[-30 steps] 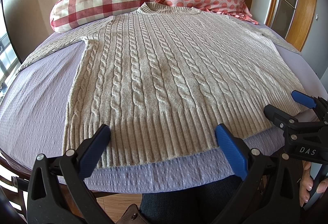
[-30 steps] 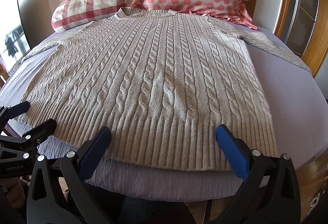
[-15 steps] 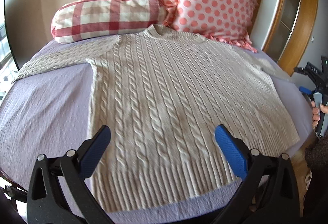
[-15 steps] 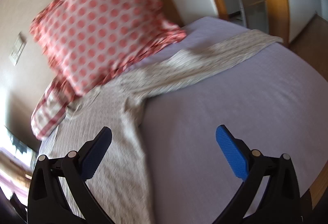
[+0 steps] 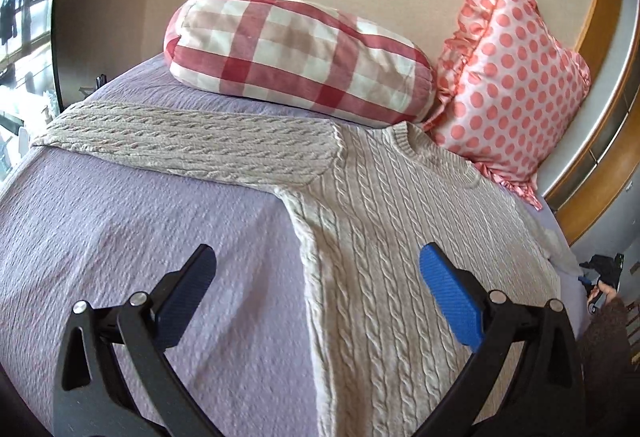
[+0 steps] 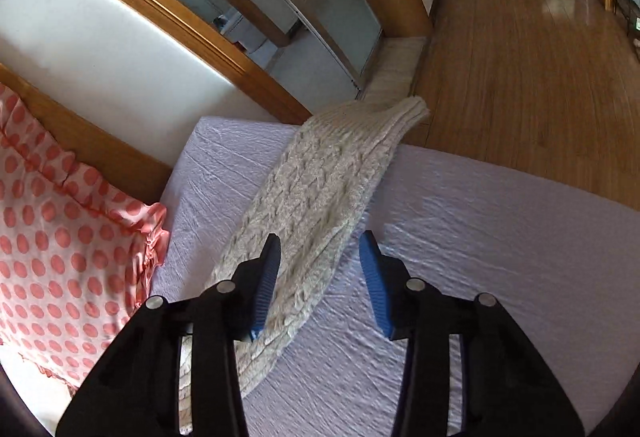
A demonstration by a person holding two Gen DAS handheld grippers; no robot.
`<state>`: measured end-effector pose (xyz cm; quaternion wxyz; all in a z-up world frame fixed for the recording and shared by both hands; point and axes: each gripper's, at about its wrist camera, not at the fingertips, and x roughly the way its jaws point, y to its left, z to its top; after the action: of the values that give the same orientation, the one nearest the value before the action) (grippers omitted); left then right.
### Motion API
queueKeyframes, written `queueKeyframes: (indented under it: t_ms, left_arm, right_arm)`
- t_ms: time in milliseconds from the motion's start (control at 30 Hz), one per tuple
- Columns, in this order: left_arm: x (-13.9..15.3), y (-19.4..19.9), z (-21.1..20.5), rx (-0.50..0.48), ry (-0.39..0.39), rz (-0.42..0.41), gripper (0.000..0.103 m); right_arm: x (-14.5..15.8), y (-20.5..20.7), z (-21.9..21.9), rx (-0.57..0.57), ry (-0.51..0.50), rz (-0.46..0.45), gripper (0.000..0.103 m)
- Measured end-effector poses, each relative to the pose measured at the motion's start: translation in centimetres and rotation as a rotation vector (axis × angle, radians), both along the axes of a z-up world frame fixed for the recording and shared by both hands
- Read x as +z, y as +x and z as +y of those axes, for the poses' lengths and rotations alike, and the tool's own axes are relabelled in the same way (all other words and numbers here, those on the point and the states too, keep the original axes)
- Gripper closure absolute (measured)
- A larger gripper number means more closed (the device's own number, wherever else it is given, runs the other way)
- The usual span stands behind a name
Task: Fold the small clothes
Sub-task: 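Grasp a sweater sleeve with the right tool and fold it across the body, then grasp the other sleeve cuff with the left tool and fold it across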
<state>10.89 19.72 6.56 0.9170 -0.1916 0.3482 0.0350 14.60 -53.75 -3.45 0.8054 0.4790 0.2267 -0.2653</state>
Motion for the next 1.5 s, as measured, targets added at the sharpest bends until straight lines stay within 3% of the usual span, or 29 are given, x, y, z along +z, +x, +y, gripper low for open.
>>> queueKeyframes:
  t_ms: [100,167,267,367,533,633,733,800,867,933,967,1267,1367,1400,1433,1500]
  left_arm:
    - [-0.1,0.1,3.3,0.061,-0.076,-0.022,0.002]
    - [-0.2,-0.1,5.6,0.105,-0.114,-0.035,0.002]
    - [-0.3,-0.5,8.8,0.164,-0.141,-0.045,0.002]
    - [-0.7,-0.9,11.8,0.215,-0.175,-0.058,0.002]
    - [-2.1,-0.9,15.8,0.286,-0.294,-0.062,0.002]
    - [-3.1,-0.7,17.3,0.315,-0.364,-0.049,0.002]
    - [-3.8,-0.5,18.6,0.339,-0.421,-0.043,0.002]
    - [-4.1,-0.5,19.6,0.360,-0.448,-0.044,0.003]
    - [-4.3,-0.4,20.8,0.382,-0.467,-0.049,0.003]
    - [-4.6,-0.3,22.2,0.413,-0.476,-0.048,0.005]
    - [-4.8,-0.1,22.9,0.425,-0.488,-0.047,0.006]
    - [-6.0,1.6,29.4,0.562,-0.600,-0.057,0.034]
    - [-6.5,1.6,31.3,0.611,-0.631,-0.055,0.055]
    - [-6.8,1.7,31.8,0.635,-0.619,-0.032,0.082]
    - [-7.0,1.8,32.2,0.656,-0.586,0.013,0.095]
    - [-6.1,2.2,32.2,0.653,-0.527,0.038,0.096]
  right_arm:
    - [-0.5,0.5,-0.4,0.009,-0.009,-0.017,0.090]
    - [0.1,0.7,-0.3,0.026,-0.019,-0.029,0.094]
    - [4.5,0.5,2.9,0.089,-0.154,-0.125,0.095]
    - [10.4,1.5,9.2,0.233,-0.267,-0.241,0.095]
    - [17.6,5.3,24.7,0.606,-0.381,-0.415,0.095]
    - [17.7,8.1,34.9,0.854,-0.377,-0.450,0.095]
    - [14.4,11.1,43.9,1.102,-0.374,-0.319,0.094]
    - [12.2,11.5,47.0,1.182,-0.360,-0.232,0.089]
    - [11.4,10.7,47.6,1.196,-0.358,-0.242,0.080]
    - [11.8,9.6,46.4,1.152,-0.399,-0.276,0.049]
    - [12.2,9.2,45.8,1.131,-0.420,-0.291,0.046]
    - [10.6,6.5,40.6,1.044,-0.423,-0.294,0.046]
    - [10.0,5.9,39.4,1.034,-0.406,-0.305,0.046]
    - [9.9,5.8,39.2,1.034,-0.404,-0.305,0.046]
    - [9.8,5.7,38.9,1.035,-0.404,-0.302,0.046]
    - [9.6,5.5,38.3,1.036,-0.398,-0.305,0.046]
